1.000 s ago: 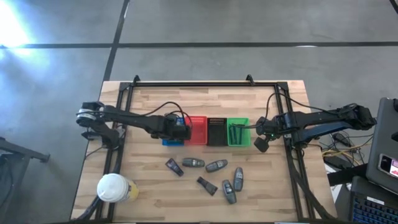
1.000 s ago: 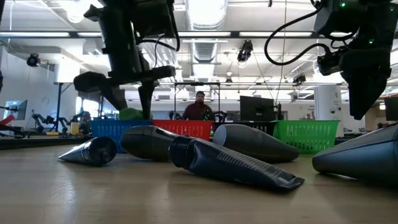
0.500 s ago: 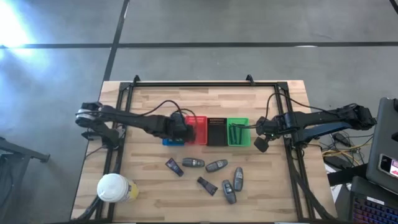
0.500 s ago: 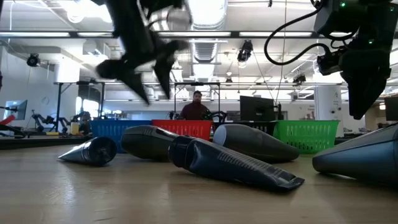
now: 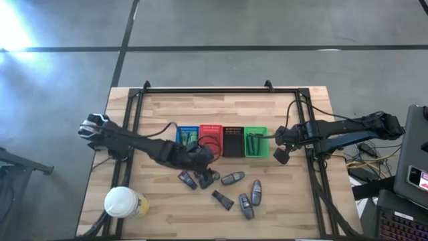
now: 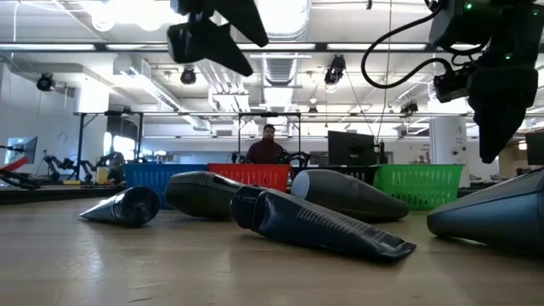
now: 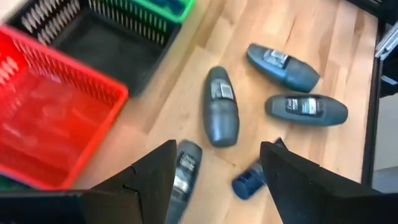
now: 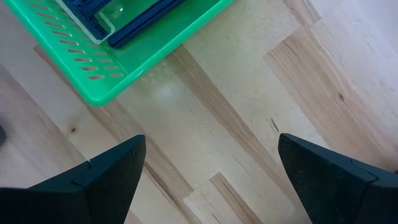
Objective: Pick & Place Travel size toiletries
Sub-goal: Put the shave cream into the red basket
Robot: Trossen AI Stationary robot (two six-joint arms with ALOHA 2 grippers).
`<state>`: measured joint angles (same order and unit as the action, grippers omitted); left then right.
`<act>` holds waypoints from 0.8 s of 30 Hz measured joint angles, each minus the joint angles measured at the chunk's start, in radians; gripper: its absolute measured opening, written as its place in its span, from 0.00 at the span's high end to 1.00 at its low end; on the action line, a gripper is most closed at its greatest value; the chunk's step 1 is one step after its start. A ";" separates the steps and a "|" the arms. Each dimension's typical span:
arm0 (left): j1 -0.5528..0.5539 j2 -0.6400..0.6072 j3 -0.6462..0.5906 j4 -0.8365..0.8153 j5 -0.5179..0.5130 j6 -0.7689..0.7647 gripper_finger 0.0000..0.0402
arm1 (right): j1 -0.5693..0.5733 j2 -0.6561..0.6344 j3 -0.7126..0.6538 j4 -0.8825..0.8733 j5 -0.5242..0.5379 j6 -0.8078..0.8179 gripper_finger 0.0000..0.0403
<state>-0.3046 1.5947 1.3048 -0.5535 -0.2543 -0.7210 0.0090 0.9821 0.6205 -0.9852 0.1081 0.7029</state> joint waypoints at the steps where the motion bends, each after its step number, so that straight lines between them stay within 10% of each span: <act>1: -0.004 0.001 0.000 -0.011 0.001 -0.025 0.41 | 0.000 0.000 0.000 0.000 0.000 0.000 0.10; 8: -0.029 0.002 -0.001 -0.122 0.010 -0.139 0.41 | 0.000 0.000 0.000 0.000 -0.064 0.042 0.10; 24: -0.059 0.003 -0.056 -0.386 0.150 0.326 0.41 | 0.103 0.001 0.000 0.068 -0.123 0.432 0.10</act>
<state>-0.3635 1.5982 1.2491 -0.9399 -0.1047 -0.3952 0.1119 0.9833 0.6205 -0.9176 -0.0150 1.1351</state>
